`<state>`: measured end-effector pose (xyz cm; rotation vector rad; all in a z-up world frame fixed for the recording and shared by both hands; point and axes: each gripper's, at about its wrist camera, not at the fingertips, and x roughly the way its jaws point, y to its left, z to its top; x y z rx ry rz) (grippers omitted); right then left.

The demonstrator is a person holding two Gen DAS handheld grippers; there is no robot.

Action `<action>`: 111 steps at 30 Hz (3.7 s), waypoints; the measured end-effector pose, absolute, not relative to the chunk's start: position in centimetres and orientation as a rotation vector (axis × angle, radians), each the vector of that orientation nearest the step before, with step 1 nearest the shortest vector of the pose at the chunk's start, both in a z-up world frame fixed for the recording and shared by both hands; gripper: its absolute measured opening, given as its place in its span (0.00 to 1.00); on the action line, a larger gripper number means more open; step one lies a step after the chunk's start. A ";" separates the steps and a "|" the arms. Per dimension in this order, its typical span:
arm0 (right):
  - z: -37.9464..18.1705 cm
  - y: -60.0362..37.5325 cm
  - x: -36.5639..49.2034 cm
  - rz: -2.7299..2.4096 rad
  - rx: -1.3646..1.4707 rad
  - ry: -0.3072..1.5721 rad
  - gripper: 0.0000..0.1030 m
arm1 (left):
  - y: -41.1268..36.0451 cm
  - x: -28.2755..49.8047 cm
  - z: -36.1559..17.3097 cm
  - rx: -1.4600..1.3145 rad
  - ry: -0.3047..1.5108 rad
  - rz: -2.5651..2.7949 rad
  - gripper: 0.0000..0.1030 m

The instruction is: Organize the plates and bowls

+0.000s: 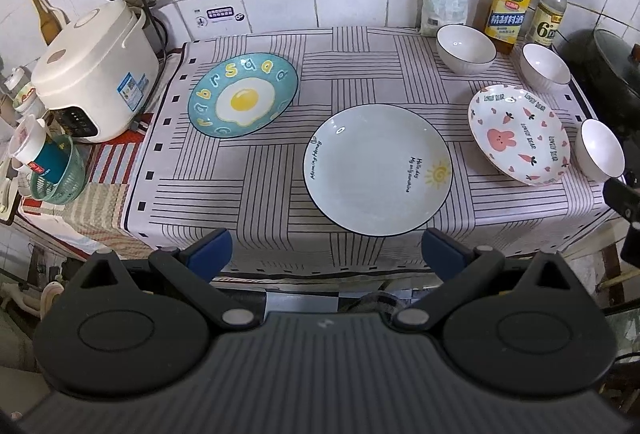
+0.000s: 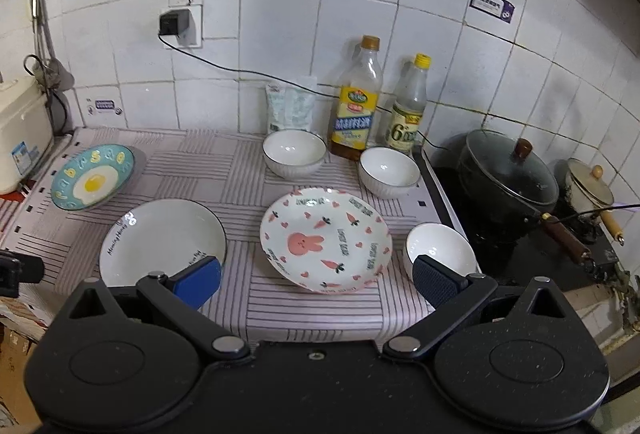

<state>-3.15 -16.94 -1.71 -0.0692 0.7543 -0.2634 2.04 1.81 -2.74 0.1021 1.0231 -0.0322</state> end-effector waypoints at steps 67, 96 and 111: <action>-18.1 -19.5 16.2 0.117 0.481 0.833 0.18 | 6.6 26.1 -15.8 0.012 1.229 -0.407 0.30; -24.1 -17.9 27.2 -0.134 0.491 0.857 0.24 | 1.8 41.4 -21.0 0.245 1.307 -0.440 0.36; -14.2 -18.2 17.3 -0.076 0.372 0.677 0.71 | 3.2 33.3 -12.2 0.214 1.138 -0.471 0.60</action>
